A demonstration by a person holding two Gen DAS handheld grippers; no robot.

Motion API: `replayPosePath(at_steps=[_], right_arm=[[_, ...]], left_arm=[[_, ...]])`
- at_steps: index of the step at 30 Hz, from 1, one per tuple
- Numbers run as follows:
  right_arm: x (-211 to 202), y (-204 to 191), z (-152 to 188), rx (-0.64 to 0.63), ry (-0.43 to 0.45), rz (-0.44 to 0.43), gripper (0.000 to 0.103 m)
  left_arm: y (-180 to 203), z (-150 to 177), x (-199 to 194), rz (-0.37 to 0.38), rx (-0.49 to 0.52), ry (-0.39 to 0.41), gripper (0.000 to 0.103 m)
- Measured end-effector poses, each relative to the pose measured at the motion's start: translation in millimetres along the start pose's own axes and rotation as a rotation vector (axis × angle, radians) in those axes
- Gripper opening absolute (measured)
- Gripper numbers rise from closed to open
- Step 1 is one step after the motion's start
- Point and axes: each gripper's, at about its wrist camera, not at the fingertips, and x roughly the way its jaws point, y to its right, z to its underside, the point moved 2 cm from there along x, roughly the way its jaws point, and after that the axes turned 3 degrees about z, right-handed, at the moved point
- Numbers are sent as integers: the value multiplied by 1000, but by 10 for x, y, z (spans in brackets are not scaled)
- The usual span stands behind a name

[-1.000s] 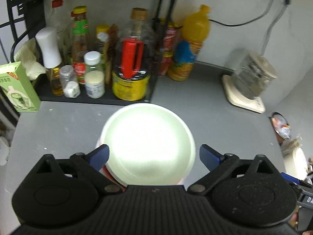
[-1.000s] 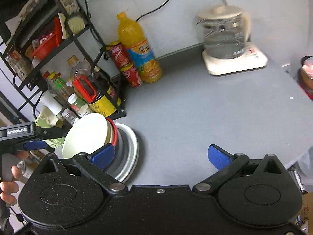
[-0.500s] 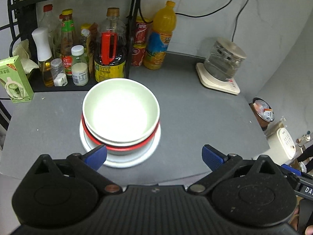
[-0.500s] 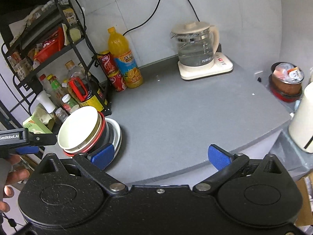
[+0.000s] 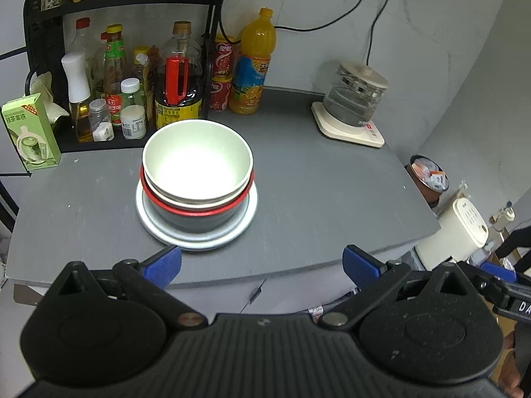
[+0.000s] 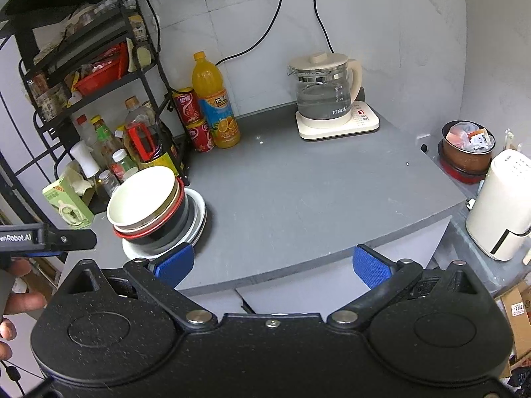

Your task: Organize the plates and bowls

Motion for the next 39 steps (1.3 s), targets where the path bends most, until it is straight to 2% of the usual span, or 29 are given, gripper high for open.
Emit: replayPosePath(at_steps=[14,27,33,39], right_arm=[[-282,-78,117,-29,21,27,103],[-390,-145,89,-73,53,32,103],[-393,-132,61,-56,45,-1,103],[-374,-144,41,-68,48,14,103]], left_arm=[[-6,269,-287,-19,37,23,102],[10,259,-359,4,55,54,102],[62,246,-330,5,63,56,102],[75,242,-324,3,67,59,102]])
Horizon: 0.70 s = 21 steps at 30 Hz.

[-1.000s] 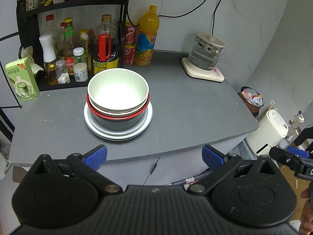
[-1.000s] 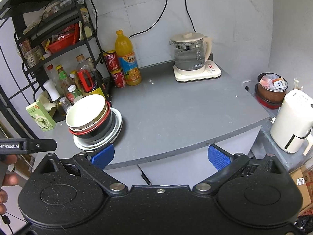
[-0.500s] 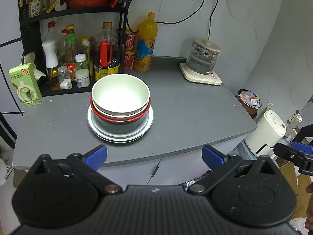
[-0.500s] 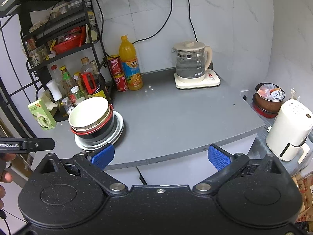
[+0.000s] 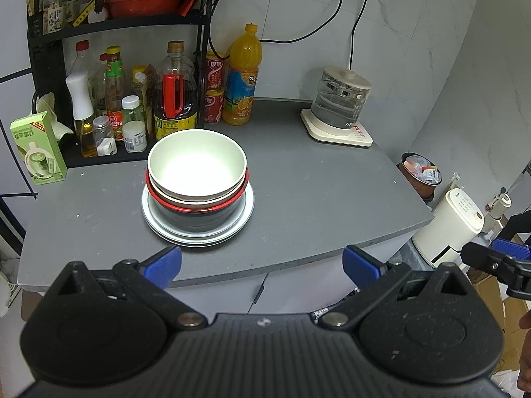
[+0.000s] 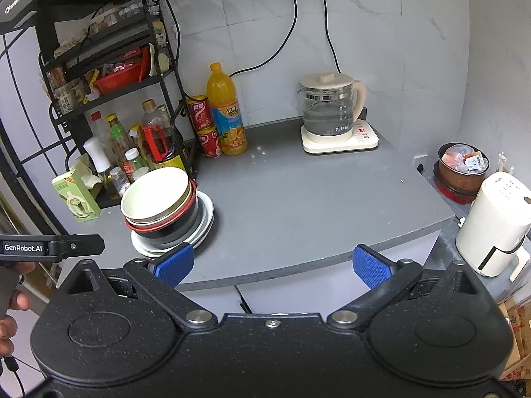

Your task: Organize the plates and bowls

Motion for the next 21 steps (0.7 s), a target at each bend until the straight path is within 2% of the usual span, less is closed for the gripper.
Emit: replayPosePath(at_steps=[21], right_arm=[[30,-25,16,-15,-3,4,103]], left_arm=[[-2,15,22,-2,3,2,102]])
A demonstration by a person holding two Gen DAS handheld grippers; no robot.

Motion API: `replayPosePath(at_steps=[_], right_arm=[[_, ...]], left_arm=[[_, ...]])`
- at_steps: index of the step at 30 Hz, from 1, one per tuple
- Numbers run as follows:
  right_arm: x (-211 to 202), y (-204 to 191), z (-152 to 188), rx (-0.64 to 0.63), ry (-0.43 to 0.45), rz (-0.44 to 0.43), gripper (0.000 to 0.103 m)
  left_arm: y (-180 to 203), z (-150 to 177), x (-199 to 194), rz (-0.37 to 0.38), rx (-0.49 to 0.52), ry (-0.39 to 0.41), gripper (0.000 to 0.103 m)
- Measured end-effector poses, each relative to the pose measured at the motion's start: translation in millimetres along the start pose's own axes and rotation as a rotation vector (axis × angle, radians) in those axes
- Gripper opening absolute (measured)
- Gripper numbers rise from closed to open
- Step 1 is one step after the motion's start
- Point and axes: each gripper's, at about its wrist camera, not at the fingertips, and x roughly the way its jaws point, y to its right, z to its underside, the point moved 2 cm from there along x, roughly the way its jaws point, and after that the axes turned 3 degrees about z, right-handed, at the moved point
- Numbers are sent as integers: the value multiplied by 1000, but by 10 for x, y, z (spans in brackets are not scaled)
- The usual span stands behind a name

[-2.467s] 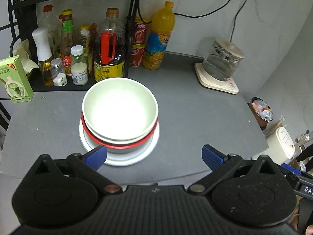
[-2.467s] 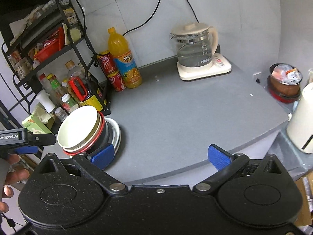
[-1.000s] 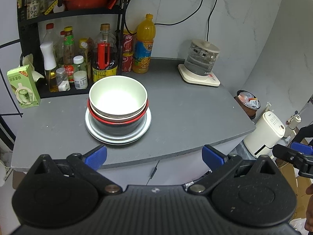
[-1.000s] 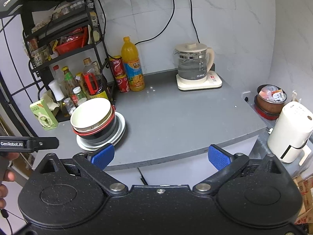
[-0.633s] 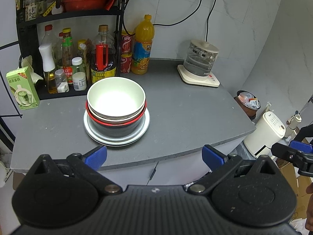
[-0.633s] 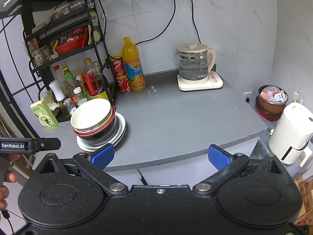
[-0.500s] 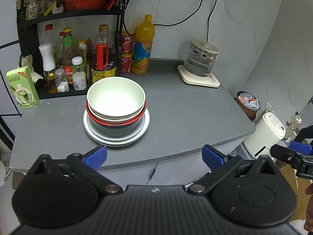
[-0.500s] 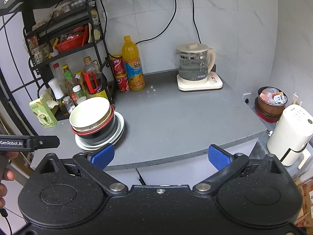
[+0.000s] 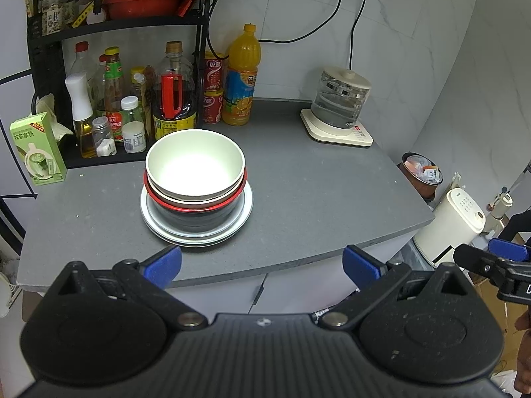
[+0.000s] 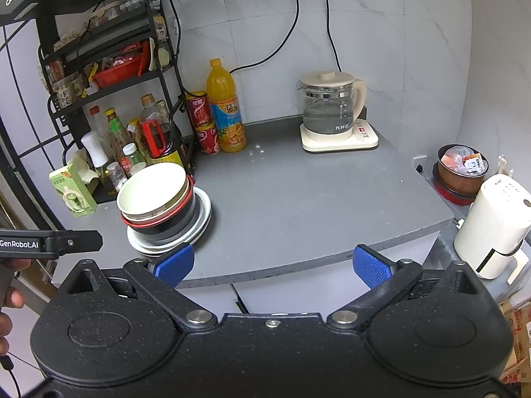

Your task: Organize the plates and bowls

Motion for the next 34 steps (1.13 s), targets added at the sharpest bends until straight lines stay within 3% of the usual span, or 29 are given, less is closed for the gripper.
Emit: replayPosePath(at_steps=[34], right_arm=[[209,-4,-96,-8,-28,-5,103]], left_arm=[[4,-135,176,-16,20,-24,102]])
